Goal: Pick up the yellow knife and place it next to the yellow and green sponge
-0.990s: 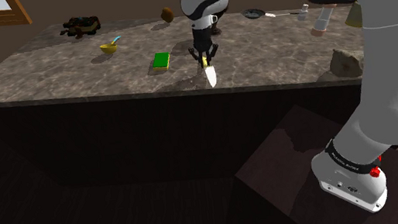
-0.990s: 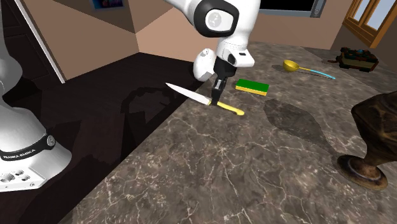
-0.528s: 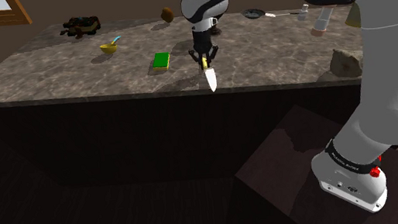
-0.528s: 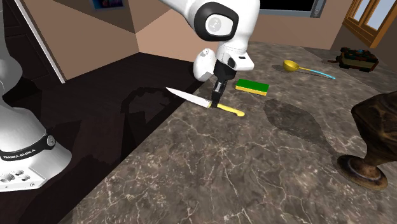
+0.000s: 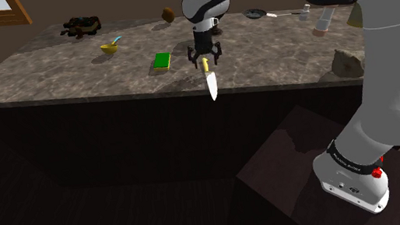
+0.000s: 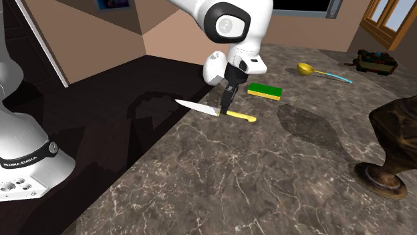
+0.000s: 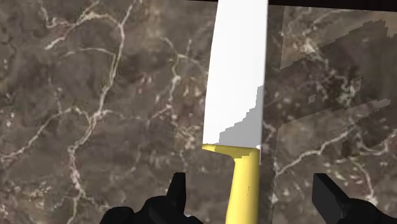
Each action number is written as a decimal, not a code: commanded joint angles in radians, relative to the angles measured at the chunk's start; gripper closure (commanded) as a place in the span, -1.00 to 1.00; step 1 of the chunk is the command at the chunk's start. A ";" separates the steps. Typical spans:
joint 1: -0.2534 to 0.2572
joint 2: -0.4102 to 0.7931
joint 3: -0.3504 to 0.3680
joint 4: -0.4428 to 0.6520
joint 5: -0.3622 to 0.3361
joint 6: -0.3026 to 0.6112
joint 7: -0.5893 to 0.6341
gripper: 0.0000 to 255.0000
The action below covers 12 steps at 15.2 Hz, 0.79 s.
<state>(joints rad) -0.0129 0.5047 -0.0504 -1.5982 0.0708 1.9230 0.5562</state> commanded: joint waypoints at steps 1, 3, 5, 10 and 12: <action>-0.001 -0.006 -0.001 0.026 -0.001 -0.031 0.001 -1.00; -0.003 -0.013 -0.002 0.083 -0.003 -0.095 0.002 -1.00; -0.004 -0.014 -0.002 0.107 -0.003 -0.121 0.003 -1.00; -0.004 -0.014 -0.002 0.107 -0.003 -0.121 0.003 -1.00; -0.004 -0.014 -0.002 0.107 -0.003 -0.121 0.003 -1.00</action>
